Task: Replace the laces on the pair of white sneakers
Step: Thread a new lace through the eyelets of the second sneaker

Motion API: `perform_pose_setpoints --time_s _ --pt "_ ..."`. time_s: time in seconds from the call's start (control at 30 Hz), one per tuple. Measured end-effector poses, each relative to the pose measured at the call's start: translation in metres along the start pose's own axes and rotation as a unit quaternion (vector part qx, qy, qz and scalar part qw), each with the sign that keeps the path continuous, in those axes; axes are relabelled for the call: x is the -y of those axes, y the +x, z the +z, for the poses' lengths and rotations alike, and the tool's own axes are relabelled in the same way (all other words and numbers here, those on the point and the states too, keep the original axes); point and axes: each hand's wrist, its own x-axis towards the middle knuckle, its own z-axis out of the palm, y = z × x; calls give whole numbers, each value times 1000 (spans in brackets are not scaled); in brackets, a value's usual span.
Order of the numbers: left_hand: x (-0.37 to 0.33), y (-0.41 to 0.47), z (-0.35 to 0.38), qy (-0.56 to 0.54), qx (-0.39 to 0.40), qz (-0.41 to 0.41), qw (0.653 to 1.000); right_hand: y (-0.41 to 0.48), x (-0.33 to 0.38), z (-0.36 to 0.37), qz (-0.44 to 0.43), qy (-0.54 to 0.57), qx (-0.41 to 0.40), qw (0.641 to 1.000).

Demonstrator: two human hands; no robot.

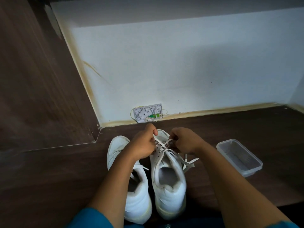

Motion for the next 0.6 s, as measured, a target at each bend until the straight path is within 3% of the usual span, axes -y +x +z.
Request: perform_pose_setpoints --time_s 0.13,0.23,0.43,0.6 --pt "3 -1 -3 -66 -55 -11 996 1 2 5 -4 35 -39 999" --pt "2 -4 -8 5 -13 -4 1000 -2 2 3 -1 85 -32 996" --pt "6 -5 -13 -34 62 4 997 -9 3 -6 -19 83 72 994" --pt "1 -5 -5 14 64 12 998 -10 -1 -6 -8 112 103 988"
